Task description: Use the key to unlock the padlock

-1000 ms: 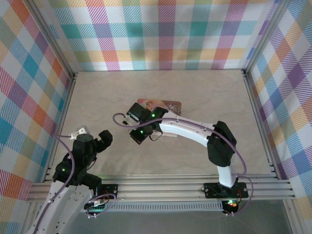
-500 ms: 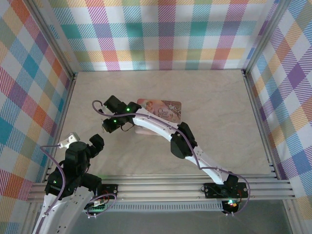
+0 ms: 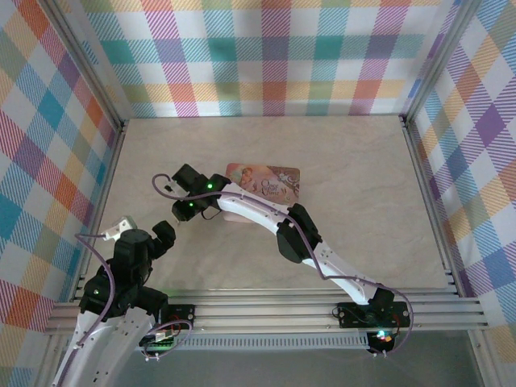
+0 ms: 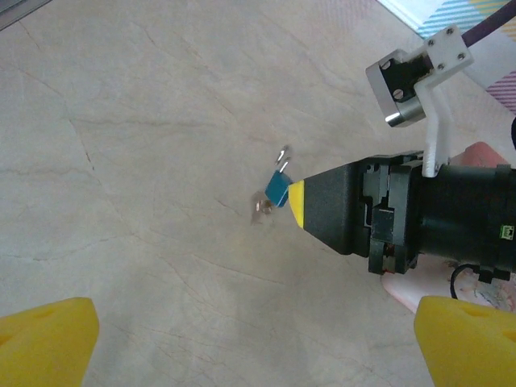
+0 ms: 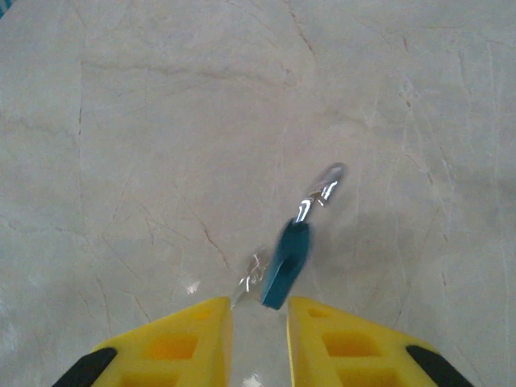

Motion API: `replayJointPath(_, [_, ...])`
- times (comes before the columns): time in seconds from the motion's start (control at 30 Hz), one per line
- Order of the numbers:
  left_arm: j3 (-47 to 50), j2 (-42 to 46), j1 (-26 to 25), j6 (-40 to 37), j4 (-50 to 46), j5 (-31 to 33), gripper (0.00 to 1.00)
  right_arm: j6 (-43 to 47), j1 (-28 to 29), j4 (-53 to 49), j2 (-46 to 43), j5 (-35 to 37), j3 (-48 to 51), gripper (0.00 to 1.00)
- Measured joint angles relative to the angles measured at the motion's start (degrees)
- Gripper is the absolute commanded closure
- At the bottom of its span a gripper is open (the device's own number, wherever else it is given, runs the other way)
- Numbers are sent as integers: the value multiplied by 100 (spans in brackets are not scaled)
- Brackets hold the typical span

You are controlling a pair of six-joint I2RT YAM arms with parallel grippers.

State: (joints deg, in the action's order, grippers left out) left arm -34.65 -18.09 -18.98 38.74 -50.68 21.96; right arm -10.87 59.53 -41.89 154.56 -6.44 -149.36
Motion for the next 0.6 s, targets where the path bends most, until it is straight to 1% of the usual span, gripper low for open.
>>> replayJointPath(0.17, [15, -9, 0, -11, 7, -42, 0, 129, -28, 48, 0, 131, 0, 62])
replayJointPath(0.23, [42, -28, 0, -46, 35, -90, 0, 175, -33, 50, -11, 179, 0, 58])
replayJointPath(0.37, [44, -310, 0, -197, 240, -271, 0, 356, -44, 24, -168, 356, 2, 49])
replayJointPath(0.47, [31, -752, 0, -459, 579, -673, 0, 546, -72, 20, -577, 610, 225, 45])
replayJointPath(0.6, [-33, -1342, 0, -782, 1073, -1102, 0, 717, -140, 61, -1572, 977, 975, 40])
